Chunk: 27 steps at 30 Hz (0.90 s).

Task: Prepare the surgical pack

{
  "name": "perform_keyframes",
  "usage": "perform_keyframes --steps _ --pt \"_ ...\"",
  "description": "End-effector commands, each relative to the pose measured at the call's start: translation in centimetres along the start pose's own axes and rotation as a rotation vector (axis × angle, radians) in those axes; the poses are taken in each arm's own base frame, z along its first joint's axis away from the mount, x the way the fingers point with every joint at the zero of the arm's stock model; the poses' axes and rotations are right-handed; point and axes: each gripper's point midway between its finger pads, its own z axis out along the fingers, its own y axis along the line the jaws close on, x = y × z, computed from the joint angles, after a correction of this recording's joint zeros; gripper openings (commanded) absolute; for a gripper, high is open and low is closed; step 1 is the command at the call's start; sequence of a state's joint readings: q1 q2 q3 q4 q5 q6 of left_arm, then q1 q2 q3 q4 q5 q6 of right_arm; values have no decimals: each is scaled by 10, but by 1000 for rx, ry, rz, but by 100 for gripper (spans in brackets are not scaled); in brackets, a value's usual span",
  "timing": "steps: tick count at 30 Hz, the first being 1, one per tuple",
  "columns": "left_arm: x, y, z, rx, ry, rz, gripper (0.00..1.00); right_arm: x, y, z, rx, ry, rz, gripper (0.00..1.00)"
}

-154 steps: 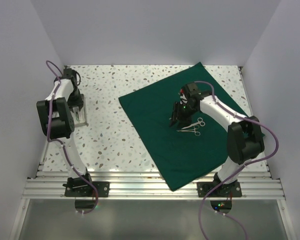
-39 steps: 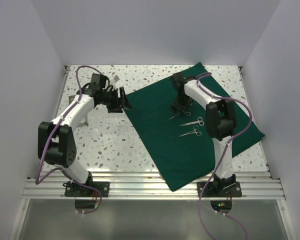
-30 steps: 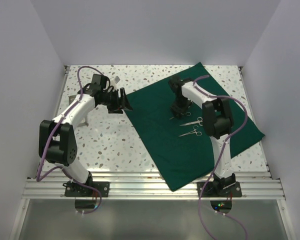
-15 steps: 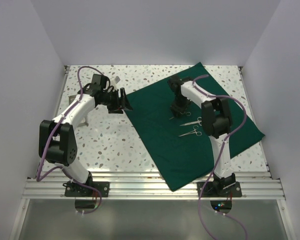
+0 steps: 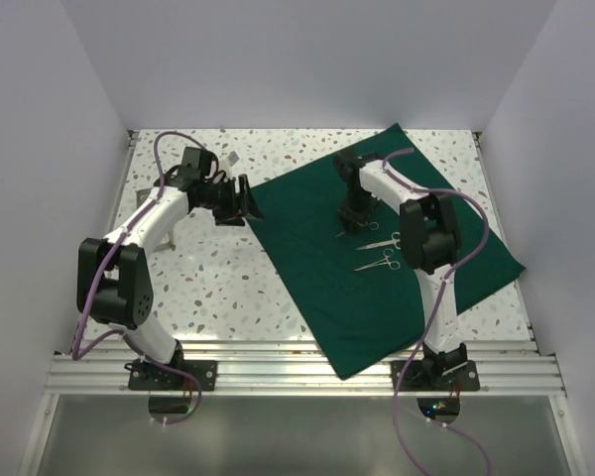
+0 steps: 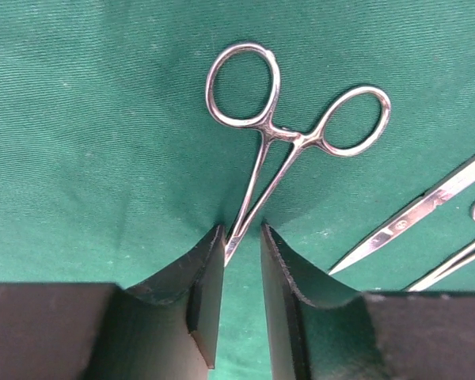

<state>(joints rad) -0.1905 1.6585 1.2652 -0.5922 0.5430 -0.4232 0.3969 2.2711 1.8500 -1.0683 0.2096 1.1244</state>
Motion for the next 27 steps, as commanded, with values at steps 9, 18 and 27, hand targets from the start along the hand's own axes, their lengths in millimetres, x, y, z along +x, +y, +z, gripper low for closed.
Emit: perform_keyframes --steps 9,18,27 --pt "-5 -11 -3 51 -15 40 68 -6 -7 19 27 17 29 0" --pt "-3 -10 -2 54 -7 41 68 -11 -16 -15 -51 -17 -41 0" --pt "-2 -10 1 61 2 38 68 -14 -10 -20 -84 -31 -82 30"
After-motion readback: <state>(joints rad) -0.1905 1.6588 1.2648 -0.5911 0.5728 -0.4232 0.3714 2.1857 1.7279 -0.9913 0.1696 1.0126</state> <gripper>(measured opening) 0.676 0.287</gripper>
